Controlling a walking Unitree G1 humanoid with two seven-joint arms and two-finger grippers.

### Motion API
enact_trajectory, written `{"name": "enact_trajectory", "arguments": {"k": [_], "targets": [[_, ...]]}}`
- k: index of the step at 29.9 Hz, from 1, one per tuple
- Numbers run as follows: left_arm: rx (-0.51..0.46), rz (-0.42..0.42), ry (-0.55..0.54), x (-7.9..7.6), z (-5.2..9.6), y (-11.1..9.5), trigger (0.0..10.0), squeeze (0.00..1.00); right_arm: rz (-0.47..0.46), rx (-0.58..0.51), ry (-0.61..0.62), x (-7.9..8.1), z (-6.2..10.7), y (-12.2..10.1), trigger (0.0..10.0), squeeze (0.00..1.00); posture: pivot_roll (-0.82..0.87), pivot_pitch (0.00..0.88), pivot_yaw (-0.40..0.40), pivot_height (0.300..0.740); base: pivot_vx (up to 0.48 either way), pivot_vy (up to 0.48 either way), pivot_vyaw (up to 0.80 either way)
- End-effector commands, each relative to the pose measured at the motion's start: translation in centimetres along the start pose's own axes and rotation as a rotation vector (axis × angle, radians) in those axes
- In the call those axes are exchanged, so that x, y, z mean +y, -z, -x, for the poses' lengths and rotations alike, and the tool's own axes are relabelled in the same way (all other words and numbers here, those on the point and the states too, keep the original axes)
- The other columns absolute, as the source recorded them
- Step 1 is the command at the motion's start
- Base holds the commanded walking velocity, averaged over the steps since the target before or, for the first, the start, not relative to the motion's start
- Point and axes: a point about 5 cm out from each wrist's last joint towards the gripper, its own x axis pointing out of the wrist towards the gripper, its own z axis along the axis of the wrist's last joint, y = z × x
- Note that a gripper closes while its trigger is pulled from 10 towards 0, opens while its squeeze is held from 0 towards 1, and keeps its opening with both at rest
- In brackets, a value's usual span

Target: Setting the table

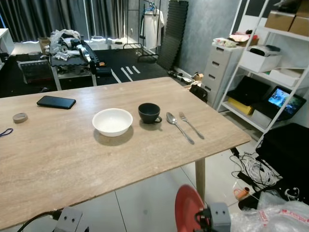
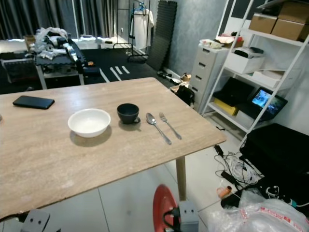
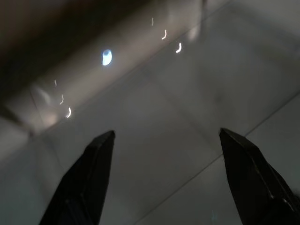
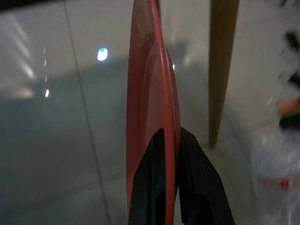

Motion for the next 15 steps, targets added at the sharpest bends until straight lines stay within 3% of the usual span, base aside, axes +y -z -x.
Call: {"name": "enact_trajectory", "arguments": {"k": [1, 5, 7, 8, 10, 11, 12, 14, 15], "targets": [[-0.041, -0.033, 0.125, -1.9, -0.1, -1.3, 10.0, 0.0, -0.01, -0.018, 0.06, -0.6, 0.1, -0.2, 10.0, 0.0, 0.06, 0.087, 0.042, 0.74, 0.0, 0.0, 0.0], [-0.097, -0.058, 0.265, -3.7, -0.1, -3.1, 10.0, 0.0, -0.01, -0.038, 0.098, -0.9, -0.1, -0.8, 10.0, 0.0, 0.06, 0.088, 0.044, 0.74, 0.0, 0.0, 0.0], [-0.127, -0.075, 0.423, -5.3, 0.6, -4.2, 10.0, 0.0, -0.015, -0.052, 0.125, -1.0, -0.2, -1.2, 10.0, 0.0, 0.06, 0.089, 0.049, 0.74, 0.0, 0.0, 0.0], [-0.127, -0.075, 0.423, -5.3, 0.6, -4.2, 10.0, 0.0, -0.015, -0.052, 0.125, -1.0, -0.2, -1.2, 10.0, 0.0, 0.06, 0.089, 0.049, 0.74, 0.0, 0.0, 0.0], [-0.131, -0.072, 0.591, -7.0, 1.6, -5.0, 10.0, 0.0, -0.006, -0.049, 0.164, -1.4, -0.2, -1.3, 10.0, 0.0, 0.06, 0.089, 0.049, 0.74, 0.0, 0.0, 0.0], [-0.131, -0.072, 0.591, -7.0, 1.6, -5.0, 10.0, 0.0, -0.006, -0.049, 0.164, -1.4, -0.2, -1.3, 10.0, 0.0, 0.06, 0.089, 0.049, 0.74, 0.0, 0.0, 0.0], [-0.128, -0.078, 0.661, -7.6, 2.0, -5.2, 10.0, 0.0, 0.008, -0.036, 0.198, -1.7, -0.1, -1.2, 10.0, 0.0, 0.06, 0.088, 0.051, 0.74, 0.0, 0.0, 0.0], [-0.128, -0.078, 0.661, -7.6, 2.0, -5.2, 10.0, 0.0, 0.008, -0.036, 0.198, -1.7, -0.1, -1.2, 10.0, 0.0, 0.06, 0.088, 0.051, 0.74, 0.0, 0.0, 0.0], [-0.134, -0.089, 0.696, -7.8, 2.1, -5.7, 10.0, 0.0, 0.028, 0.086, 0.325, -3.3, 0.5, 0.4, 10.0, 0.0, 0.05, 0.088, 0.052, 0.74, 0.0, 0.0, 0.0]]}}
